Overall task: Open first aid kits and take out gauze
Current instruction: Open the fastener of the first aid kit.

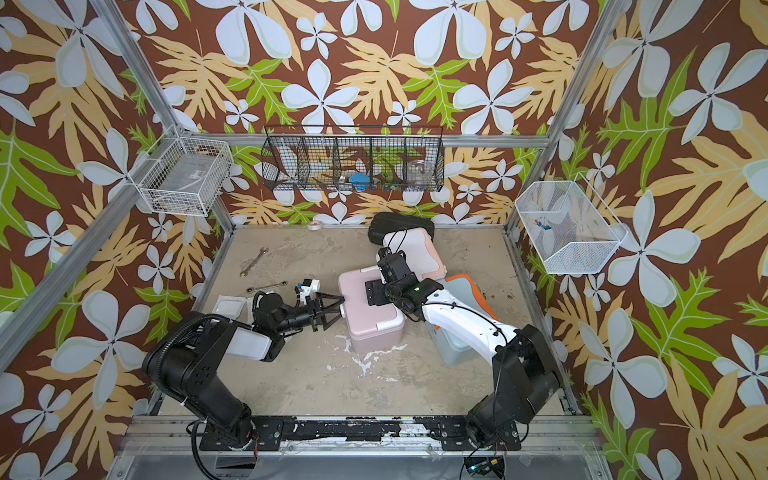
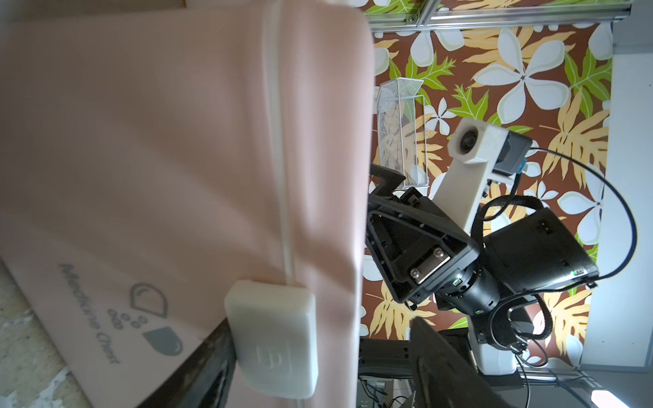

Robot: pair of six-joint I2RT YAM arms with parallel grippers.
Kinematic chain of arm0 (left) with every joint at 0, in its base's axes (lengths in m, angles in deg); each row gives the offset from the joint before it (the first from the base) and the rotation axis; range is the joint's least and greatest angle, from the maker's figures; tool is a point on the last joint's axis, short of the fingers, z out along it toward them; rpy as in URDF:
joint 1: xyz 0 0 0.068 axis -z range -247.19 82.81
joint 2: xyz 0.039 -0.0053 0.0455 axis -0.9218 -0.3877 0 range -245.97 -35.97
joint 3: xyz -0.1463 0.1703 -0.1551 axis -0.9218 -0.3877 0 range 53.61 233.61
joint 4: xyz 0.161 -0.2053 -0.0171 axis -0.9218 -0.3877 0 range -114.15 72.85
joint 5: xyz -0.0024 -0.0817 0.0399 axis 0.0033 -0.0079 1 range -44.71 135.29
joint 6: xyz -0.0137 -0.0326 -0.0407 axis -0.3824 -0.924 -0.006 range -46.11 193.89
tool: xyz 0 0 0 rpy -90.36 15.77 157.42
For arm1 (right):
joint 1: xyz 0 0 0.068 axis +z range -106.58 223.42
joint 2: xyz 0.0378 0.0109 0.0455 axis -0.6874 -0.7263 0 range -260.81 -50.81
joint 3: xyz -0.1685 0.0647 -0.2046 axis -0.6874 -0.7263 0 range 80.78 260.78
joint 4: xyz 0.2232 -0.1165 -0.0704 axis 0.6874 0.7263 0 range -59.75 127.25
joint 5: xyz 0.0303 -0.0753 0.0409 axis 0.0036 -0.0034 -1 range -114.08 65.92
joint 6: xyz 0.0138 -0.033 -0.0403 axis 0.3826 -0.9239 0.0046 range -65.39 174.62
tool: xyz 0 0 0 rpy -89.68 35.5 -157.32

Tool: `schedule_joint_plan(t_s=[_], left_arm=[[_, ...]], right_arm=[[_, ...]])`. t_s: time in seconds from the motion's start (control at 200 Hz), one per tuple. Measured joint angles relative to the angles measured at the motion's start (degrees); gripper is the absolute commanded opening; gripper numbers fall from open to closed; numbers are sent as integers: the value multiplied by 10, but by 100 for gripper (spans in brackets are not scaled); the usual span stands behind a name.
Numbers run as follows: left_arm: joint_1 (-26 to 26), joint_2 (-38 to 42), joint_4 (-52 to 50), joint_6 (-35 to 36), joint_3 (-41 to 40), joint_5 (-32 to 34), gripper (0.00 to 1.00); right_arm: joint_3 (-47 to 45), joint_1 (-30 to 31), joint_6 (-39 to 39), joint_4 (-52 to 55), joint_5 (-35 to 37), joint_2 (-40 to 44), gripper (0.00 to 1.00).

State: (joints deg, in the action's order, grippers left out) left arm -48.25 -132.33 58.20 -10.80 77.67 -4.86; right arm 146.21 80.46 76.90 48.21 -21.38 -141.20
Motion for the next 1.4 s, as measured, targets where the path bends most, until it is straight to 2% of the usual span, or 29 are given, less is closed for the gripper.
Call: schedule_joint_plan(t_s=[0.21,0.36,0.556,0.681,0.741,0.831,1.006,1.101,1.251,1.401], left_arm=[[-3,5,16,-28,-16,9,74],[-26,32,40,-47,-29,-7,74],[-35,87,3,-33,-30,-11,74],[-33,141,-4,15,-22,-14,76],[-35,163,-58,43,-16,-7,77],[-35,204,-210,126,20,23,80],[-28,245,-519,288,122,134,81],[9,239,-663,358,182,205,84],[75,218,-815,431,251,310,86],[112,197,-902,468,281,383,84]], right_arm=[[-11,3,4,-30,19,-2,82],[-15,7,6,-38,30,-3,82],[-17,7,11,-47,38,-5,82],[-17,7,13,-49,40,-5,82],[-17,7,14,-49,39,-5,82],[-16,7,16,-48,38,-4,82],[-15,7,20,-40,35,0,82],[-15,7,21,-36,33,2,82],[-15,7,21,-33,30,4,82],[-16,7,21,-32,28,6,81]])
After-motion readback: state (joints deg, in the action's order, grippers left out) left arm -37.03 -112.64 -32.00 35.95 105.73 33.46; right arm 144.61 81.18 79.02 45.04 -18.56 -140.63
